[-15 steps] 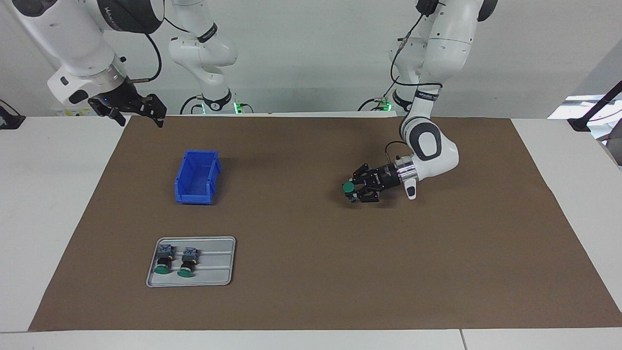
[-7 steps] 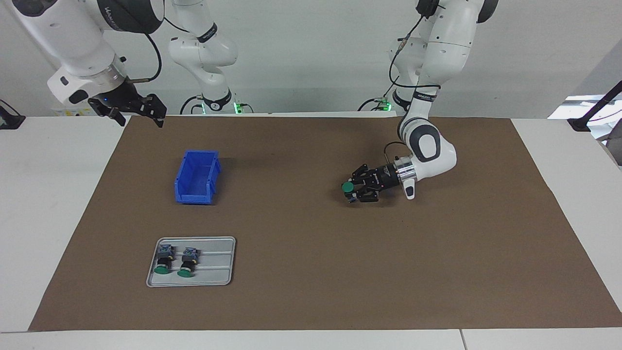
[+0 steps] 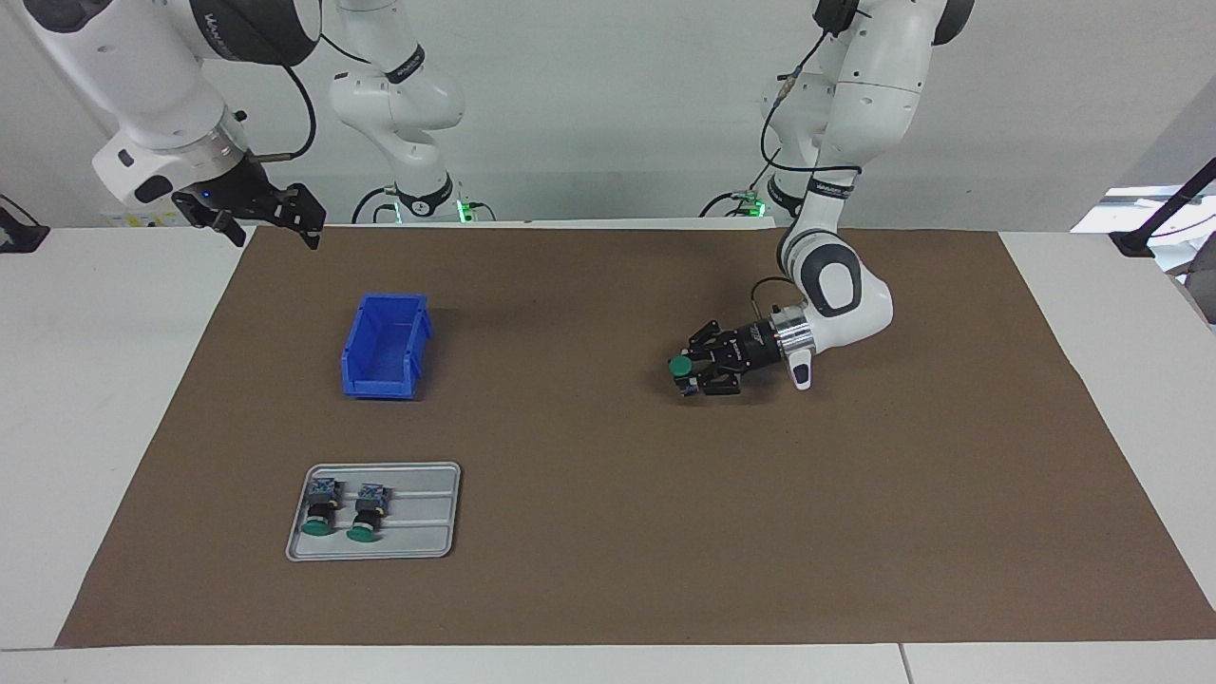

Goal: Place and press button with both arms

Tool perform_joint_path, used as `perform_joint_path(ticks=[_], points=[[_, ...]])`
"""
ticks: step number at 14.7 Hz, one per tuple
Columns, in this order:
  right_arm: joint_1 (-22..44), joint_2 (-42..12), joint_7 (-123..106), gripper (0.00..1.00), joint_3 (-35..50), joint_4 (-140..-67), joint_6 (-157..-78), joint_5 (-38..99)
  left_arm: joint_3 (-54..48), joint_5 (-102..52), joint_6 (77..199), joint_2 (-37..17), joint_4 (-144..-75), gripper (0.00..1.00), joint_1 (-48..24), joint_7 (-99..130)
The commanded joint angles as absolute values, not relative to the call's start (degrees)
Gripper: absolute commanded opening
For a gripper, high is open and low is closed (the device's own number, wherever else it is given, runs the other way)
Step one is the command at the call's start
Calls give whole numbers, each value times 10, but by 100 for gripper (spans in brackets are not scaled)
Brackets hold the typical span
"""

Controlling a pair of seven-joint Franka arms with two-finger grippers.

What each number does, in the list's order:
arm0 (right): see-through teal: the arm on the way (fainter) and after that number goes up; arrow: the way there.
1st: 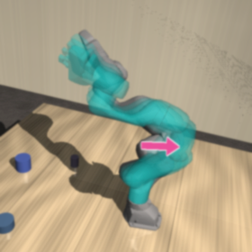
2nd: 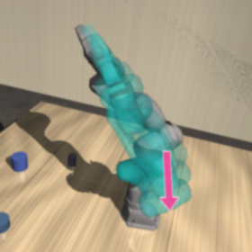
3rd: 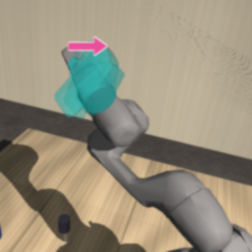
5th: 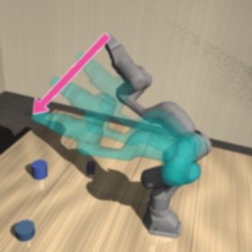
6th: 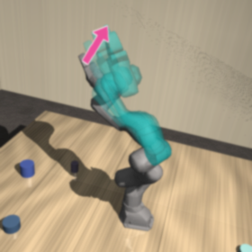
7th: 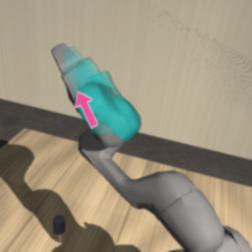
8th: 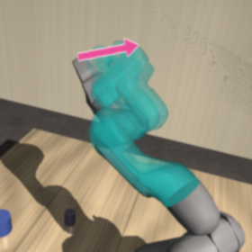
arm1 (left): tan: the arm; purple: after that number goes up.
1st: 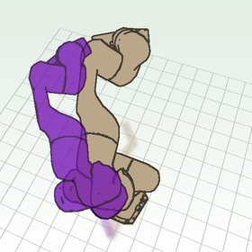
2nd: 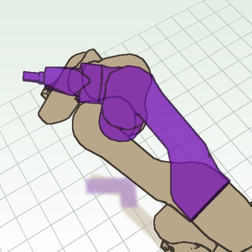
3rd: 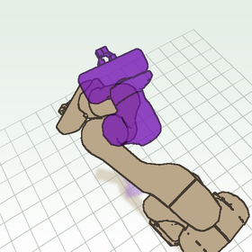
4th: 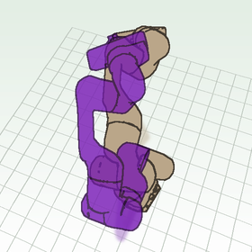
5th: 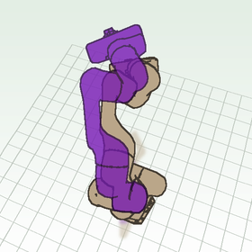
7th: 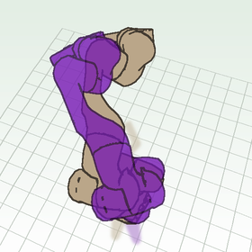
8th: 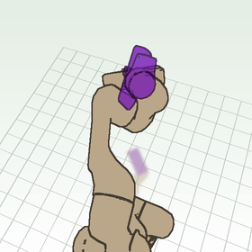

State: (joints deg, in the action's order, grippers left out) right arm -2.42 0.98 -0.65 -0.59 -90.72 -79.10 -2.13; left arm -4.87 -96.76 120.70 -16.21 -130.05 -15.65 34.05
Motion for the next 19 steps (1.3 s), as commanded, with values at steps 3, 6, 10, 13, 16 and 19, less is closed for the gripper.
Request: perform_joint_path(ticks=[3, 6, 10, 13, 16, 19], points=[[-27, 24, -4, 99, -3, -924, -798, -20, -47, -977, 1198, -150, -1315, 100, -142, 343], [-27, 24, -4, 99, -3, -924, -797, -20, -47, -977, 1200, -141, -1315, 100, -146, 352], [-27, 24, -4, 99, -4, -924, -797, -19, -47, -971, 1215, -123, -1316, 100, -149, 370], [-27, 24, -4, 99, -3, -924, -797, -20, -47, -969, 1241, -99, -1325, 100, -164, 376], [-27, 24, -4, 99, -4, -924, -797, -20, -47, -941, 1274, -67, -1326, 100, -176, 425], [-27, 24, -4, 99, -3, -924, -797, -20, -47, -871, 1287, -25, -1323, 100, -179, 460]])
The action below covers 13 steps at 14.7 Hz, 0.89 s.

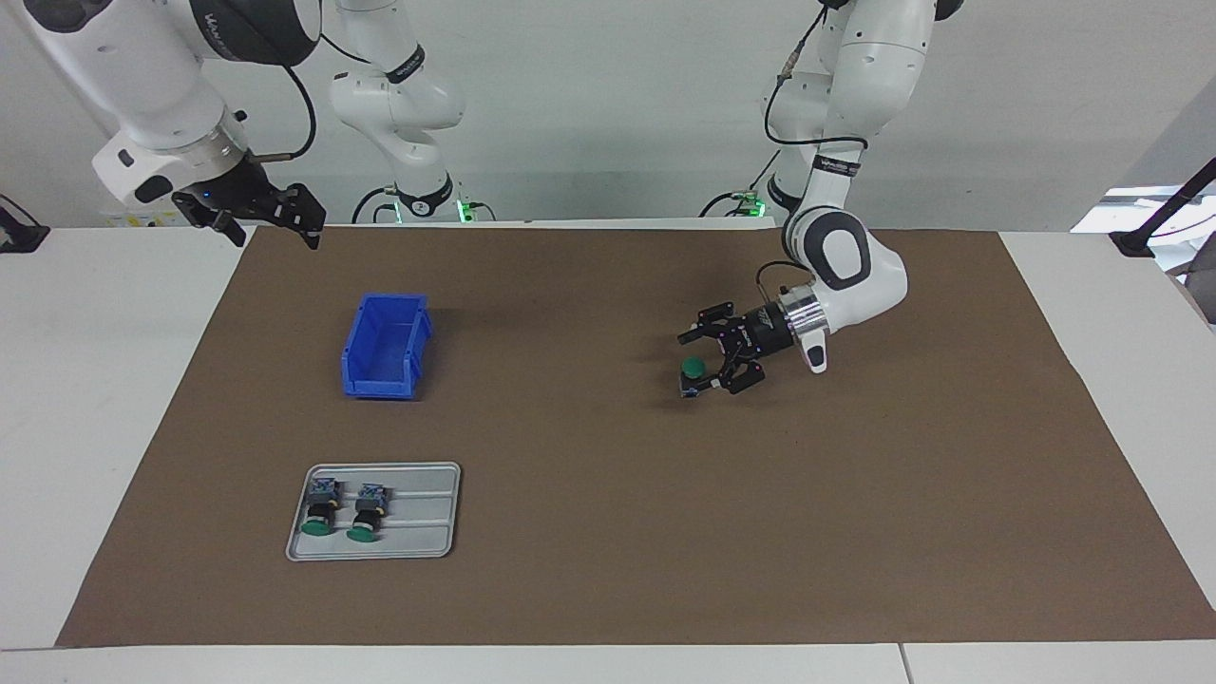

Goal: Place and press button with both arms

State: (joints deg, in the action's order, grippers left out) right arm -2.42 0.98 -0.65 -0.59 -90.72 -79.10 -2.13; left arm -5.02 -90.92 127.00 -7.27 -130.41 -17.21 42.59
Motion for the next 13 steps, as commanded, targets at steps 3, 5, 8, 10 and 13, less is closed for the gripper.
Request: perform_joint_path(ticks=[3, 5, 8, 10, 13], points=[[-27, 24, -4, 99, -4, -924, -797, -20, -47, -792, 1287, -2, -1309, 100, -178, 490], [-27, 24, -4, 99, -4, -924, -797, -19, -47, -746, 1288, -3, -1286, 100, -178, 500], [-27, 24, -4, 99, -4, -924, -797, -20, -47, -643, 1273, 3, -1271, 100, -173, 503], [-28, 24, -4, 99, -4, -924, -797, -20, -47, -599, 1270, 2, -1260, 100, -172, 511], [-27, 24, -4, 99, -4, -924, -797, -20, -46, -498, 1227, 5, -1232, 100, -171, 513]])
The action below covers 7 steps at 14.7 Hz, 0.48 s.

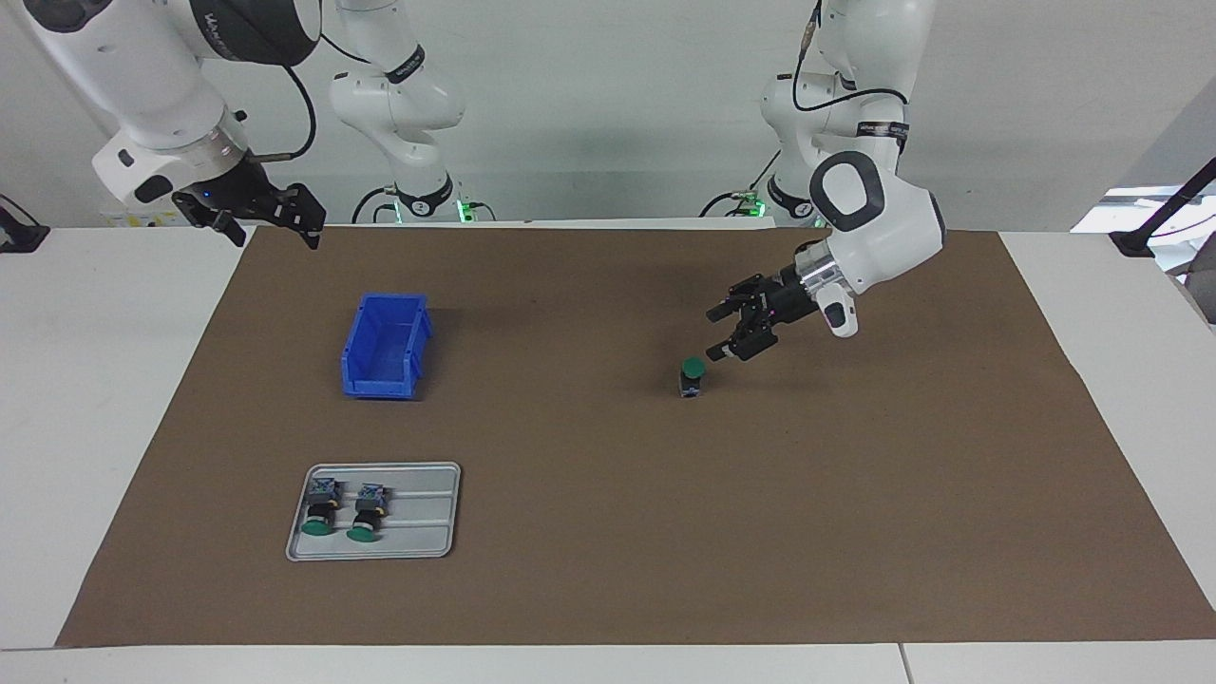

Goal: Place and press button with both arms

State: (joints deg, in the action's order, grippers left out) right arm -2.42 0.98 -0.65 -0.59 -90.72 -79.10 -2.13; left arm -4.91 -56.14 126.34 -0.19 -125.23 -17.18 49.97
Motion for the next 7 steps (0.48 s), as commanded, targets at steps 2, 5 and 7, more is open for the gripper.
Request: perform_joint_path(ticks=[2, 5, 7], points=[[-27, 24, -4, 99, -3, -924, -797, -20, -47, -391, 1199, 4, -1195, 100, -172, 525], [-27, 24, -4, 99, -3, -924, -797, -20, -48, -333, 1194, 5, -1182, 100, -179, 526], [-27, 24, -4, 99, -3, -924, -797, -20, -52, -265, 1185, 4, -1155, 100, -181, 526]])
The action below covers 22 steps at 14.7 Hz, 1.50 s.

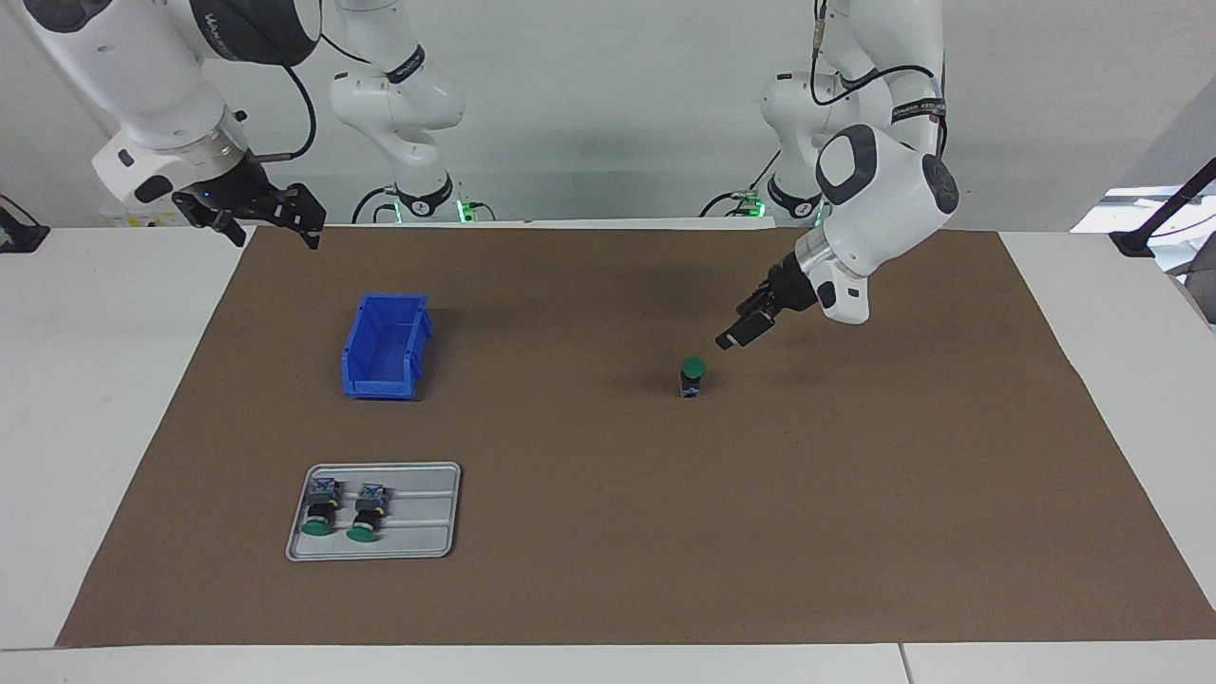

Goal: Place and press button with both arms

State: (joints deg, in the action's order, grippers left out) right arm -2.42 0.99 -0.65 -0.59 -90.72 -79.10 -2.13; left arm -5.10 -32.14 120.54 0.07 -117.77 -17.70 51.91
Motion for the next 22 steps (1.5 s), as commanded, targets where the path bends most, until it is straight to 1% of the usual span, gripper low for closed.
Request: perform_joint_path(ticks=[1, 2, 3, 4, 5, 7, 9, 10, 11, 12, 14, 15, 17, 19, 22], points=[[-27, 24, -4, 99, -3, -924, -797, -19, -52, -225, 1183, 4, -1148, 100, -185, 525], [-27, 24, -4, 99, -4, -924, -797, -19, -53, -192, 1180, 5, -1144, 97, -192, 525], [-27, 24, -4, 99, -3, -924, -797, -20, -53, -169, 1182, 6, -1145, 88, -208, 525], [-27, 24, -4, 99, -4, -924, -797, -20, -54, -159, 1180, 8, -1149, 77, -215, 519], [-27, 24, -4, 99, -4, -924, -797, -19, -53, -158, 1180, 7, -1147, 73, -221, 513], [-27, 24, -4, 99, -3, -924, -798, -20, -54, -158, 1180, 8, -1147, 48, -226, 510], [-27, 24, -4, 99, -4, -924, -797, -20, -53, -150, 1183, 4, -1148, 30, -245, 508], [-27, 24, -4, 99, -4, -924, -797, -20, -54, -114, 1188, -3, -1148, 24, -256, 500], [-27, 24, -4, 99, -3, -924, -797, -20, -54, -80, 1193, -9, -1148, 22, -270, 497], [-27, 24, -4, 99, -3, -924, -797, -20, -54, -62, 1197, -17, -1147, 14, -275, 492], [-27, 24, -4, 99, -3, -924, -797, -20, -55, -62, 1227, -32, -1150, 7, -285, 475], [-27, 24, -4, 99, -4, -924, -797, -20, -55, -62, 1241, -44, -1153, 5, -292, 474], [-28, 24, -4, 99, -3, -924, -797, -19, -55, -62, 1252, -47, -1159, 4, -293, 473], [-27, 24, -4, 99, -4, -924, -797, -20, -55, -62, 1284, -70, -1158, 3, -297, 474], [-27, 24, -4, 99, -3, -924, -797, -19, -54, -61, 1283, -74, -1155, 0, -297, 475]])
